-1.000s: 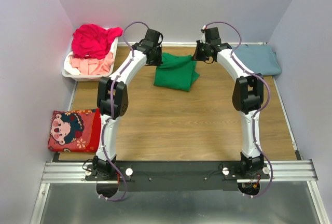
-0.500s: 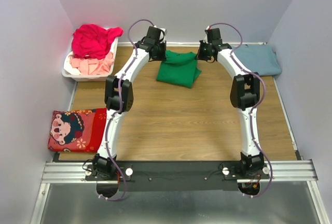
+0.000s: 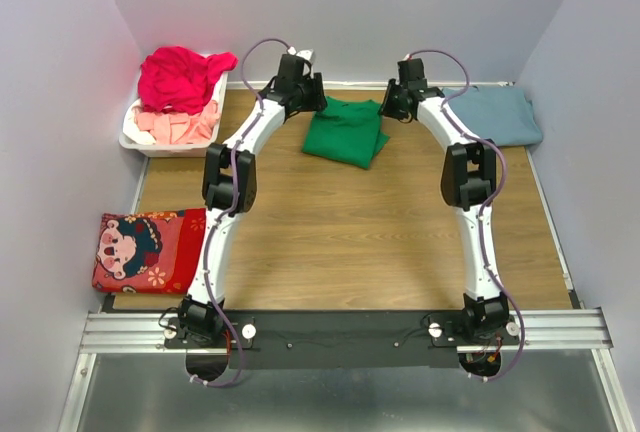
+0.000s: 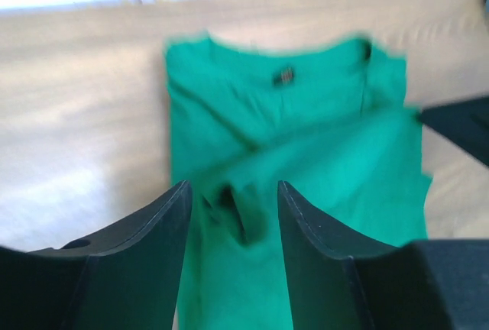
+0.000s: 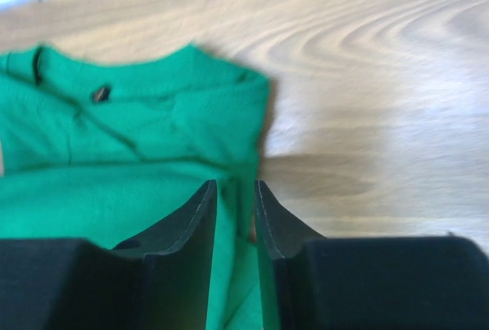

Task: Fold and stack the t-shirts
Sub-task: Fold the tshirt

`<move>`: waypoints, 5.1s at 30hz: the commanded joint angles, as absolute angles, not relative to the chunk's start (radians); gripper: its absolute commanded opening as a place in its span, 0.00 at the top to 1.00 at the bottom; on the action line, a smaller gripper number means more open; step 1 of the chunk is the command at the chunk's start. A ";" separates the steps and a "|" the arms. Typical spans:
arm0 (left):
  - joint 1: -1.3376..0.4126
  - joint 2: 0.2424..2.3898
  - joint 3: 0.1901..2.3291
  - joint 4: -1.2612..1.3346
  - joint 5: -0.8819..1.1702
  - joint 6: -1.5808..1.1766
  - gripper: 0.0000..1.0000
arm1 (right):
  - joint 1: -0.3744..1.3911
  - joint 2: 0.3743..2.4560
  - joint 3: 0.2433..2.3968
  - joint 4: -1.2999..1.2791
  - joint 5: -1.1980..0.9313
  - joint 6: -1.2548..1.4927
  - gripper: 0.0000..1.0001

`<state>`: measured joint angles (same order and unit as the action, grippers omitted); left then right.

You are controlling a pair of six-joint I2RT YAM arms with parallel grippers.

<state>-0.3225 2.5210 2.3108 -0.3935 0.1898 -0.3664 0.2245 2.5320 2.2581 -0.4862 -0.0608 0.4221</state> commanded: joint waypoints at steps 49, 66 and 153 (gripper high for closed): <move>-0.387 2.232 1.939 -0.403 0.135 -0.245 0.50 | 0.410 2.398 1.873 -0.502 -0.228 0.442 0.64; -0.385 2.060 1.827 -0.423 0.094 -0.201 0.51 | 0.433 1.930 1.280 -0.669 -0.183 0.341 0.67; -0.571 2.163 1.733 -0.357 0.127 -0.268 0.56 | 0.222 1.959 1.377 -0.517 0.040 0.468 0.71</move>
<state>-0.5785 2.1361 1.7111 -0.3843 0.1574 -0.2432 0.2279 1.9373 1.3842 -0.5629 0.0704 0.4770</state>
